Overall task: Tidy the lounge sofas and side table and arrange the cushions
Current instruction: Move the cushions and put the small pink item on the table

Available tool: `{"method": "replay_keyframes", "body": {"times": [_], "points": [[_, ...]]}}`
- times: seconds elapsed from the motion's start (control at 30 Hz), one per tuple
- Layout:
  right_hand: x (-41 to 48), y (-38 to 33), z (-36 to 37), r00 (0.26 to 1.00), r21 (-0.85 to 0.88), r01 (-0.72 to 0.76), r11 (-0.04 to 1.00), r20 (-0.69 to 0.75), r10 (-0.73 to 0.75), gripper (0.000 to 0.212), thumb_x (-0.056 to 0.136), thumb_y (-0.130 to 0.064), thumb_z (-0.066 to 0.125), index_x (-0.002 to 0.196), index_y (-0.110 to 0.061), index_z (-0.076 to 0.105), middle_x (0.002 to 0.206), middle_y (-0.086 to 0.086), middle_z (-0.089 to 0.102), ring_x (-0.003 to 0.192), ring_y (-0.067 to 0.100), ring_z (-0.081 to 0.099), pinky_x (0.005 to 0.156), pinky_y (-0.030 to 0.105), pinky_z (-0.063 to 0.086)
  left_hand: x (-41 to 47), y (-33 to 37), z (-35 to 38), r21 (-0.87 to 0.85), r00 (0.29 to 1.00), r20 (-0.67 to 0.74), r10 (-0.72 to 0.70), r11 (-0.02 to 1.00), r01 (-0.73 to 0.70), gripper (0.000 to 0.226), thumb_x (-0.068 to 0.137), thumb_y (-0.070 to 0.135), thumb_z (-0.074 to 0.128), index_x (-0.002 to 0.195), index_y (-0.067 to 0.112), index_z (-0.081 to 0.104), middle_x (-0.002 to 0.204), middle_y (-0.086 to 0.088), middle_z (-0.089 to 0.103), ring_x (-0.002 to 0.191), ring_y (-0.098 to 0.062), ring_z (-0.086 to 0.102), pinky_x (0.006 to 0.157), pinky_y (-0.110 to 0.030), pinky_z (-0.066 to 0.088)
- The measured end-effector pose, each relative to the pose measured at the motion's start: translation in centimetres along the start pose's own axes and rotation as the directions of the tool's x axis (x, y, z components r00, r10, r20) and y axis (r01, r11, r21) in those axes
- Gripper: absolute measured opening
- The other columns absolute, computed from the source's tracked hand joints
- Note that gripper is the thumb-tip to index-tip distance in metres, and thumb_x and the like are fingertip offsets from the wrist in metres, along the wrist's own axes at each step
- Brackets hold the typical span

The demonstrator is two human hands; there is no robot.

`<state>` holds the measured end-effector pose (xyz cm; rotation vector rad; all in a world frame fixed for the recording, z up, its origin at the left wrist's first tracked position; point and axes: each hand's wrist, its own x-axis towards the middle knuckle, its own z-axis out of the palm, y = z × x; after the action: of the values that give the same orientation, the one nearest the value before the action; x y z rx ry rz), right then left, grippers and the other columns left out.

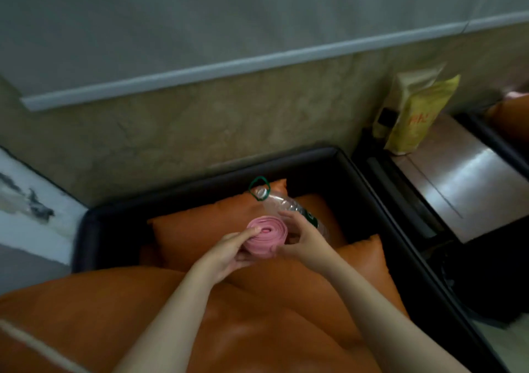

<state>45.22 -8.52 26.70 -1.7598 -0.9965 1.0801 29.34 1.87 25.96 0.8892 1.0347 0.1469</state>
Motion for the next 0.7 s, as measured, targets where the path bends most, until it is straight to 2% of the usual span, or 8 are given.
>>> {"method": "replay_keyframes", "body": {"times": [0.07,0.17,0.23,0.3,0.4,0.47,0.6,0.7], "points": [[-0.4,-2.5,-0.2,0.998,-0.013,0.055,0.998,0.004,-0.055,0.075,0.069,-0.003,0.083,0.130,-0.026,0.048,0.124,-0.004,0.059,0.110,0.010,0.061,0.091,0.021,0.051,-1.8,2.1,0.2,0.015,0.999,0.025,0.031,0.999,-0.031,0.036,0.085,0.031,0.067,0.114,0.009,0.065,0.105,-0.017,0.072,0.099,-0.031,0.069,0.091,-0.040,0.054],[-0.5,-5.5,-0.4,0.994,-0.037,0.110,0.993,0.005,-0.110,0.074,0.070,0.000,0.081,0.134,-0.017,0.049,0.124,-0.003,0.058,0.103,0.004,0.061,0.084,0.015,0.051,-3.9,4.3,0.2,0.013,0.995,0.042,0.088,0.996,-0.088,0.045,0.077,0.037,0.069,0.115,0.013,0.064,0.107,-0.016,0.072,0.097,-0.029,0.070,0.085,-0.037,0.056],[-0.4,-7.0,-0.4,0.991,-0.058,0.134,0.989,0.008,-0.133,0.075,0.070,-0.003,0.082,0.135,-0.017,0.048,0.126,-0.002,0.058,0.107,0.006,0.061,0.089,0.021,0.053,-5.0,5.4,0.2,-0.002,0.993,0.043,0.112,0.994,-0.112,0.048,0.074,0.040,0.068,0.114,0.013,0.064,0.106,-0.017,0.072,0.093,-0.029,0.071,0.080,-0.034,0.056],[-0.7,-8.2,-0.4,0.990,-0.073,0.142,0.987,0.036,-0.140,0.076,0.071,-0.006,0.082,0.136,-0.019,0.046,0.127,-0.002,0.057,0.112,0.010,0.059,0.094,0.026,0.052,-6.3,6.1,0.2,0.005,0.990,0.061,0.124,0.992,-0.124,0.042,0.079,0.038,0.066,0.113,0.013,0.064,0.102,-0.016,0.073,0.089,-0.028,0.072,0.077,-0.033,0.057],[-1.7,-9.5,-0.4,0.982,-0.101,0.178,0.979,0.077,-0.171,0.080,0.069,-0.006,0.083,0.136,-0.022,0.043,0.126,-0.003,0.055,0.116,0.012,0.056,0.098,0.026,0.048,-8.2,6.9,0.6,0.058,0.987,0.088,0.135,0.988,-0.140,0.043,0.081,0.039,0.065,0.114,0.012,0.065,0.089,-0.011,0.074,0.077,-0.021,0.072,0.072,-0.031,0.056],[-2.3,-10.0,-0.5,0.980,-0.118,0.194,0.974,0.071,-0.186,0.077,0.067,-0.006,0.084,0.131,-0.022,0.045,0.122,-0.003,0.057,0.113,0.012,0.057,0.096,0.025,0.049,-9.0,7.3,0.9,0.096,0.984,0.105,0.145,0.983,-0.156,0.047,0.080,0.040,0.065,0.116,0.010,0.065,0.088,-0.011,0.074,0.076,-0.020,0.071,0.075,-0.032,0.055],[-3.9,-10.4,-1.0,0.978,-0.172,0.208,0.963,0.005,-0.211,0.069,0.064,-0.015,0.086,0.120,-0.027,0.049,0.114,-0.004,0.062,0.106,0.011,0.060,0.091,0.029,0.052,-10.4,7.5,1.7,0.119,0.978,0.125,0.169,0.976,-0.184,0.037,0.088,0.037,0.060,0.112,0.010,0.067,0.092,-0.013,0.074,0.080,-0.020,0.071,0.086,-0.034,0.054],[-5.2,-10.7,-1.5,0.977,-0.174,0.203,0.964,-0.023,-0.210,0.068,0.065,-0.016,0.086,0.122,-0.026,0.048,0.114,-0.004,0.061,0.106,0.011,0.060,0.090,0.028,0.052,-11.3,7.4,2.6,0.147,0.974,0.143,0.176,0.969,-0.197,0.036,0.094,0.036,0.056,0.113,0.007,0.066,0.082,-0.008,0.074,0.073,-0.016,0.071,0.082,-0.031,0.055]]}}
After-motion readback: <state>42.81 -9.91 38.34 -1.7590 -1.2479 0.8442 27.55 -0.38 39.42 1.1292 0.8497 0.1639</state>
